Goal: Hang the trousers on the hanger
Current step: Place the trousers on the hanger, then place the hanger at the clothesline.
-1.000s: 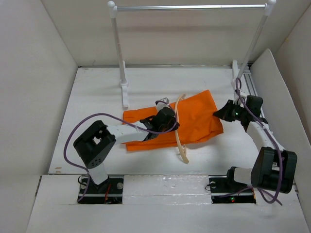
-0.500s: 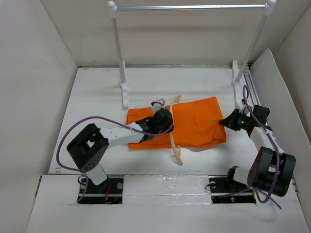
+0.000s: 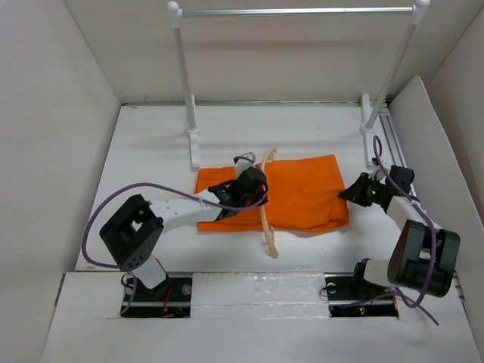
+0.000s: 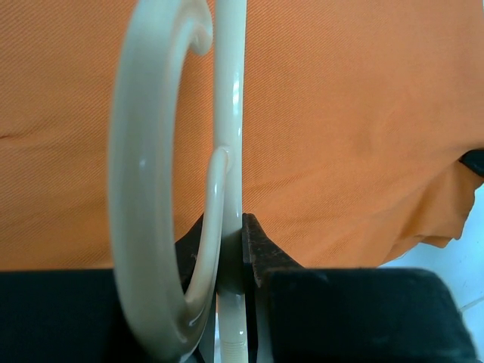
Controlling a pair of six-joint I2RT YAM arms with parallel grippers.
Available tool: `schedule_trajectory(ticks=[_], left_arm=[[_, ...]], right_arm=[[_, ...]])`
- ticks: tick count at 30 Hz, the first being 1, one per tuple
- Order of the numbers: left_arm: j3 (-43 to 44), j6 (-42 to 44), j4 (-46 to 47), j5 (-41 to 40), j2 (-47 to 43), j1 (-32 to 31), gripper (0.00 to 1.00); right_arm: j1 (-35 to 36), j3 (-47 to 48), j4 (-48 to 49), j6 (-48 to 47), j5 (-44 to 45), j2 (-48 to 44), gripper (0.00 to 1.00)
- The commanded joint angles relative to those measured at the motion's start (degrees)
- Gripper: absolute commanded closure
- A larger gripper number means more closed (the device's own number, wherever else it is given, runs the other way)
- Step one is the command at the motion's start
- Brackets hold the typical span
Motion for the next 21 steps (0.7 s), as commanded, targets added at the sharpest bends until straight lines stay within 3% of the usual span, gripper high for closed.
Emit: schedule_trajectory(ticks=[1,3,4,7,8,11,13,17,18,21], left_arm=[[4.5,1.7,-0.3,-2.0,-4.7,0.6,1.00],[7.3,2.6,-2.6,-3.8,-5.2,-1.4,1.00],[11.0,4.0,-3.0,-4.7,-5.5,-1.9,1.00],[18.1,5.7,-7.5,-4.1,-6.8,-1.9,1.00],[20.0,6.8,-8.6,-4.1,-7.3,-1.9,1.00],[26.2,8.7,-10.8,-4.9,-8.0,-1.9,1.00],[29.0,9.7,-11.0,-4.9,-8.2,-1.9,1.00],[32.6,11.5,-11.1,-4.5,-7.4,-1.4,1.00],[33.5,11.7,-11.0,-3.8,-7.1,-1.4,1.00],[37.6,12.2,-12.1,-2.0,-6.5,0.0,1.00]], right_arm=[[1.6,1.2,1.7,-1.7,1.0,0.0,0.87],[1.6,2.8,-2.3,-3.0,2.1,-1.1,0.79],[2.1,4.1,-4.3,-5.0,2.8,-2.0,0.66],[7.3,14.0,-14.9,-8.9,8.4,-7.2,0.44],[10.4,19.0,-18.5,-9.0,9.3,-8.7,0.41],[15.8,25.1,-20.5,-5.6,7.6,-14.0,0.38],[23.1,28.3,-18.9,-0.4,6.9,-17.0,0.35],[38.8,27.4,-8.6,10.4,7.2,-19.3,0.34],[38.8,27.4,-6.7,12.1,7.2,-19.3,0.34],[50.0,28.5,-4.1,16.8,14.8,-19.0,0.30]])
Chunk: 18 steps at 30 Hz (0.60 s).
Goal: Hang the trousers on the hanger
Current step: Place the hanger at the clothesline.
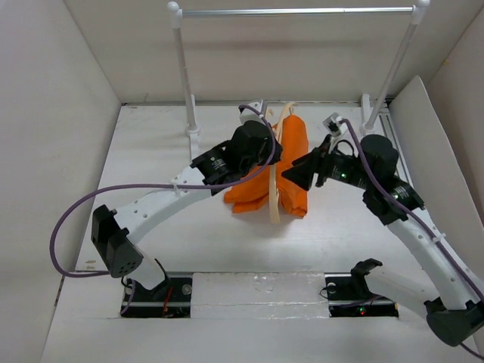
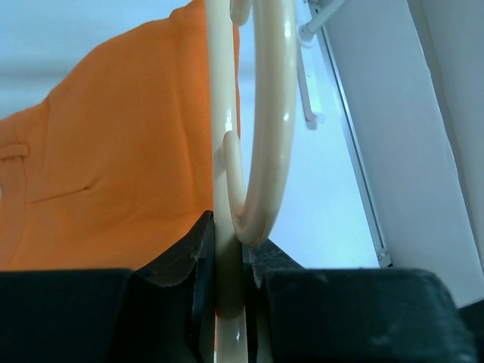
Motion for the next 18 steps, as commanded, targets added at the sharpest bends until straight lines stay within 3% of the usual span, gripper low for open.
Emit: schedule_trajectory(ticks=[1,8,11,15,17,18], left_arm=[[9.3,2.5,3.9,0.4,-1.3,1.0,1.00],[17.4,3.3,0.2,2.6,1.0,1.6,1.00],[19.9,3.6,-1.7,3.9,1.9,1.6,1.00],[20.0,3.4,-2.3,5.5,1.0,1.6,1.00],[20.3,3.6,-3.0,5.6,0.8,1.6,1.00],[20.5,4.0,-3.1,5.6,0.8,1.6,1.00]], right_arm=[[11.7,2.4,1.4,6.8,10.2,3.7,0.29],[16.7,1.6,6.3,9.7,15.5,8.7,0.30],[16.7,1.6,10.7,10.6,16.5,9.8,0.37],[16.7,0.9,14.5,12.5,18.2,10.1,0.72],[16.7,0.2,17.2,13.9,17.8,9.9,0.77],[16.7,0.1,17.7,14.2,16.9,9.8,0.89]])
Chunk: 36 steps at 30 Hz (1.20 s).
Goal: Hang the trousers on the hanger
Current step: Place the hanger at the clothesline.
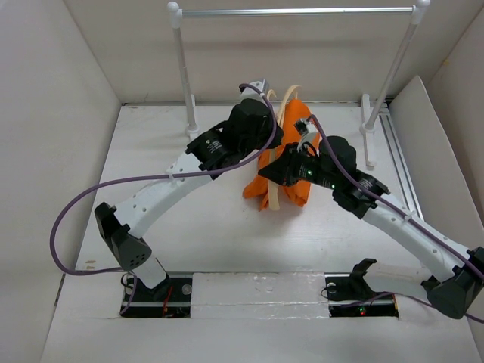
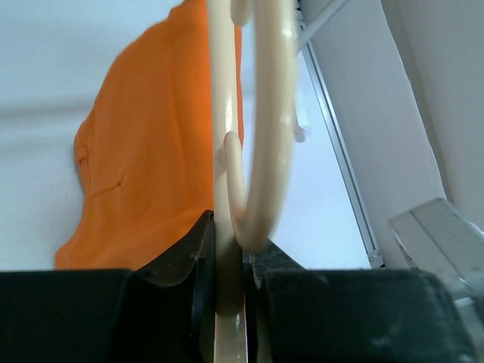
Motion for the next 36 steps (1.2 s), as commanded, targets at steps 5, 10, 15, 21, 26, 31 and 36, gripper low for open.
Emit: schedule_trajectory(ticks=[5,10,15,21,26,31,36], left_arm=[[9.9,0.7,5.2,5.5,-2.8,1.5,1.00],[20.1,1.8,3.6,11.0,0.9,3.8,0.72],[25.0,3.0,5.4,16.1,0.9,6.1,0.33],[26.8,6.2,4.7,15.0,-2.5,6.1,0.01],[13.8,8.5,5.0,8.2,-11.4,6.1,0.01],[-6.9,6.4,6.8,4.6,-19.7,6.1,0.01],[-20.4,3.7,6.4,4.8,-25.3,6.1,0.01]], right_arm=[[-0.3,-0.1,16.8,4.0,-1.0,-0.9,1.00],[-3.0,2.7,21.9,8.3,-5.3,-0.2,1.00],[-11.0,8.6,21.8,9.1,-11.2,1.8,1.00],[-19.2,15.2,21.1,6.8,-16.7,5.1,1.00],[-29.0,21.0,21.4,6.2,-22.1,8.7,1.00],[-38.6,28.7,25.5,10.6,-27.2,15.3,1.00],[-43.9,36.3,31.3,16.5,-31.1,24.4,1.00]])
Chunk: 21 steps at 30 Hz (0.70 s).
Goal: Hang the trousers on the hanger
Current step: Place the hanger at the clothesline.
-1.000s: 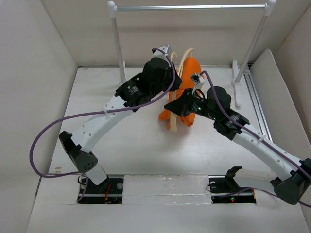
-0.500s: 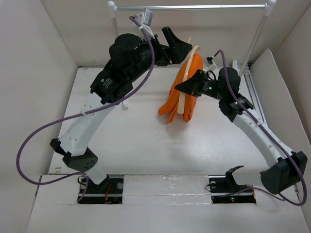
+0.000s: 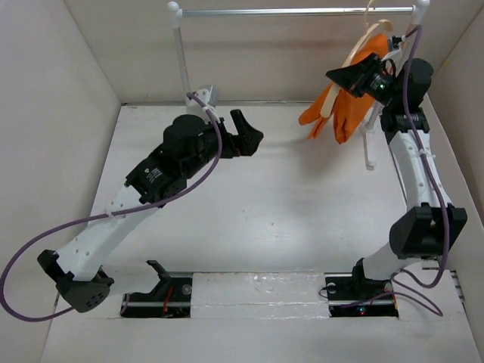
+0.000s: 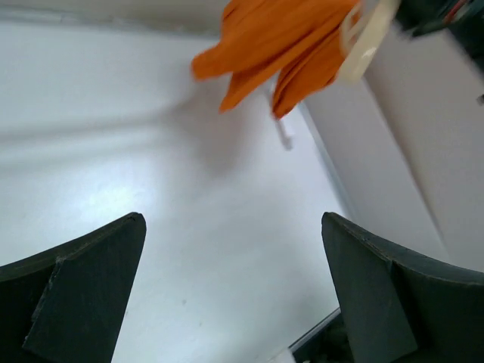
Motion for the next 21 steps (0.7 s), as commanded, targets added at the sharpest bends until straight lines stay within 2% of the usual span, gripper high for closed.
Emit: schedule_trajectory(ticks=[1,6,12,19,20,21], left_arm=[[-6.2,-2.0,0.8,-1.8,-2.8,-0.1,0.01],[-13.5,-4.4,1.1,-2.3,-6.5,-0.1,0.01],[-16.0,-5.6,1.4,-2.1,-7.9,-0.1,0.01],[-17.8,-6.3,2.1,-2.3,-7.3,-0.1,0.01],[-17.9,-6.4,2.2,-2.4,-7.0,-0.1,0.01],[-18.0,-6.4,2.3,-2.3,-6.8,-0.1,0.01]], right_arm=[[-1.6,9.2,18.0,0.7,-4.7,2.2,1.00],[-4.1,14.7,21.7,5.3,-4.2,8.5,1.00],[-5.9,16.8,26.6,9.5,-5.0,13.1,1.00],[-7.6,6.2,28.7,8.5,-4.7,11.1,1.00],[-7.6,3.4,28.3,8.1,-4.4,10.0,0.86],[-7.6,2.7,26.1,6.2,-3.8,9.3,0.76]])
